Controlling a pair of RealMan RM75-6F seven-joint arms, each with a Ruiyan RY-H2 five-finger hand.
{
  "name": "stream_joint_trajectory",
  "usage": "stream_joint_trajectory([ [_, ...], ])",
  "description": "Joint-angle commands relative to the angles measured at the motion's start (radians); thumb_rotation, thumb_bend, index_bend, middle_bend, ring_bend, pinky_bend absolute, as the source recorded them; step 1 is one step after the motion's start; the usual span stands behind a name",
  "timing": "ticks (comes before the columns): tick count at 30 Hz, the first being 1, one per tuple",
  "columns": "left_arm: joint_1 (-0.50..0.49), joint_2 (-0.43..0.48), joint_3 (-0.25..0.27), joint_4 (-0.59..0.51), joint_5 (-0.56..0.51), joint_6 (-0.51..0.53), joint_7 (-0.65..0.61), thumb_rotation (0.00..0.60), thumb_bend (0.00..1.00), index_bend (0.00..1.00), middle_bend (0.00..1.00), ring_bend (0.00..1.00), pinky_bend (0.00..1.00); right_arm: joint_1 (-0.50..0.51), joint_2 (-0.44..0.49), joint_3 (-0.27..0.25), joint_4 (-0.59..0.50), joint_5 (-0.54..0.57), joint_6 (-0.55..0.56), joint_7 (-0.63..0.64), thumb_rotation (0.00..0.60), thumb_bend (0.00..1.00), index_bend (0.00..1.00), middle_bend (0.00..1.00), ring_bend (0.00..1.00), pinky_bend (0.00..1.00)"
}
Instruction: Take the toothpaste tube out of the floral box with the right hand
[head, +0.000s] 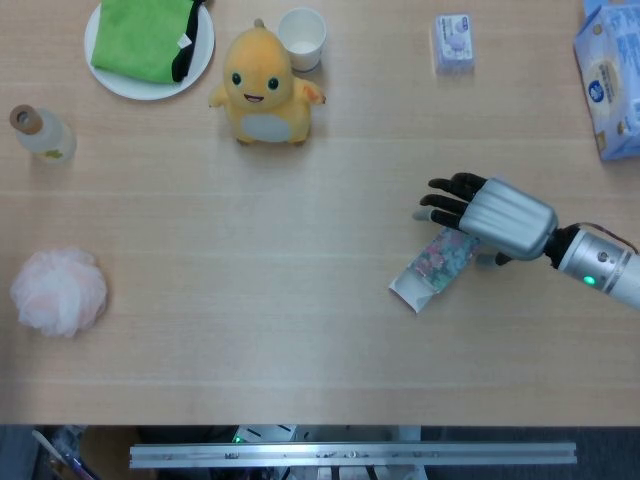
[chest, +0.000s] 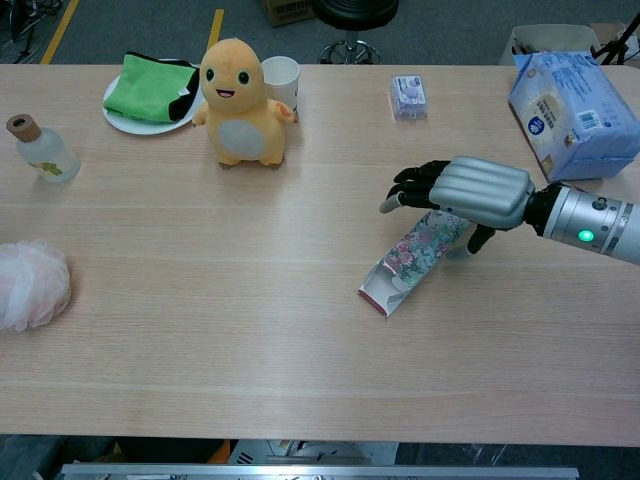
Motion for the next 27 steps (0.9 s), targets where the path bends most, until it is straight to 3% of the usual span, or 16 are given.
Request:
stream_joint_trajectory([
  [1, 0.002, -0.001, 0.001, 0.004, -0.003, -0.002, -0.005, 0.6, 0.17, 0.37, 0.26, 0.18, 0.28, 0.008, -0.038, -0.016, 0.053, -0.001, -0.002, 0.027, 0.6, 0.0, 0.19, 0.2, 0.11, 0.22],
  [18, 0.012, -0.009, 0.0, 0.021, -0.014, -0.008, -0.026, 0.6, 0.17, 0.37, 0.26, 0.18, 0.28, 0.001, -0.122, -0.06, 0.19, 0.029, -0.013, 0.103, 0.6, 0.0, 0.19, 0.23, 0.11, 0.26],
  [22, 0.013, -0.011, 0.0, 0.024, -0.016, -0.01, -0.029, 0.6, 0.17, 0.37, 0.26, 0.18, 0.28, 0.0, -0.13, -0.067, 0.203, 0.034, -0.011, 0.109, 0.6, 0.0, 0.2, 0.29, 0.15, 0.31],
  [27, 0.014, -0.012, 0.0, 0.027, -0.016, -0.012, -0.032, 0.6, 0.17, 0.37, 0.26, 0.18, 0.28, -0.003, -0.135, -0.071, 0.212, 0.042, -0.009, 0.108, 0.6, 0.0, 0.3, 0.38, 0.24, 0.39],
])
